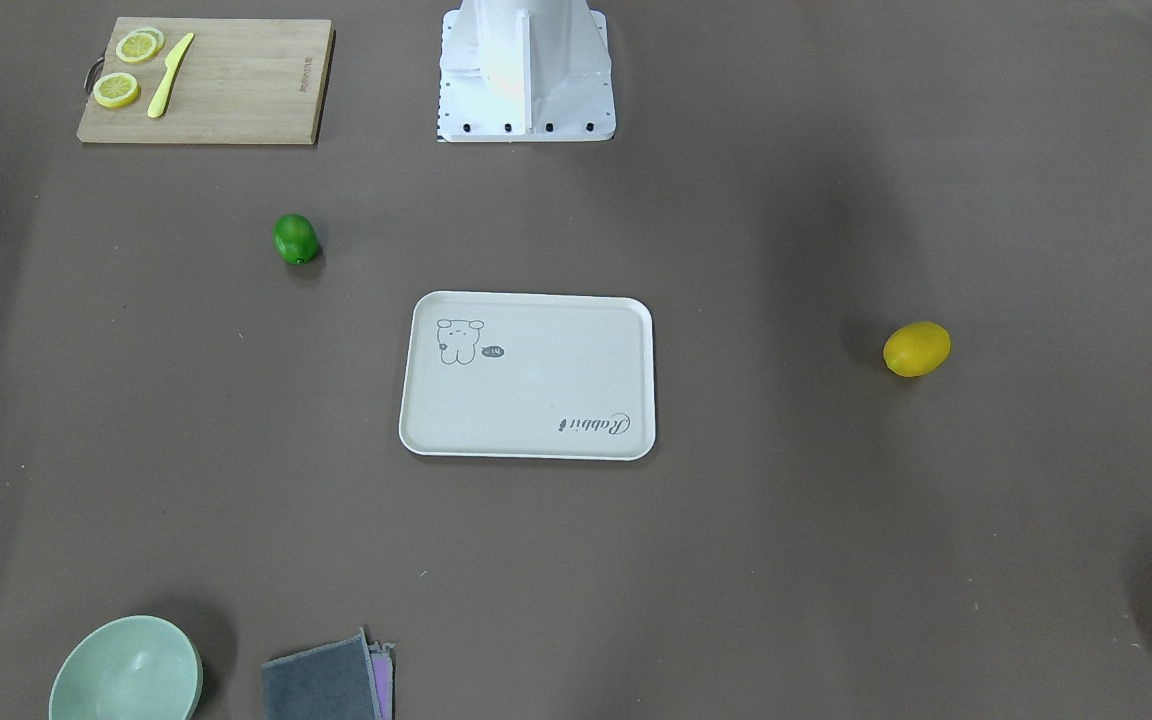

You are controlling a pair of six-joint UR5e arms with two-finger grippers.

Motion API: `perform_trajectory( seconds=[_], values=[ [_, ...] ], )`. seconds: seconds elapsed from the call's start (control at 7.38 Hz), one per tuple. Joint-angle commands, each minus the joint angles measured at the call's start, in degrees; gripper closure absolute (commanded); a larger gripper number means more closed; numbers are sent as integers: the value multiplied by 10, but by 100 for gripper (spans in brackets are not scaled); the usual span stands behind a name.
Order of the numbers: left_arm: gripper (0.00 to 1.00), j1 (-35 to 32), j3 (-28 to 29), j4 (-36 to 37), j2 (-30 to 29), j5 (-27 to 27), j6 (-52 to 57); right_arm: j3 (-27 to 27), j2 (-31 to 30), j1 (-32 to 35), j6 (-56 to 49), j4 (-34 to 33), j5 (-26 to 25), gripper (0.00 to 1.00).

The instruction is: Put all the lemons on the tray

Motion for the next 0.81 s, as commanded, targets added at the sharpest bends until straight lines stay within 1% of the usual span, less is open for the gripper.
perform_trajectory(
  seconds=[0.0, 0.14, 0.27, 0.41, 0.54, 0.68],
  values=[
    [2, 21, 10, -139, 11, -21, 0, 8, 23, -7, 5, -2, -12, 0],
    [2, 31, 14, -159, 17, -35, 2, 10, 17, -8, -2, 4, -6, 0],
    [2, 64, 28, -164, -3, -34, 6, 12, 2, -8, -2, 59, 4, 0],
    [2, 79, 34, -183, -19, -34, 6, 5, 1, -41, 3, 145, 3, 0],
    [2, 109, 33, -183, -36, -29, 3, 5, -2, -63, 27, 177, 7, 0],
    [3, 130, 30, -188, -41, -29, 5, 7, 3, -93, 40, 180, 11, 0]
  ],
)
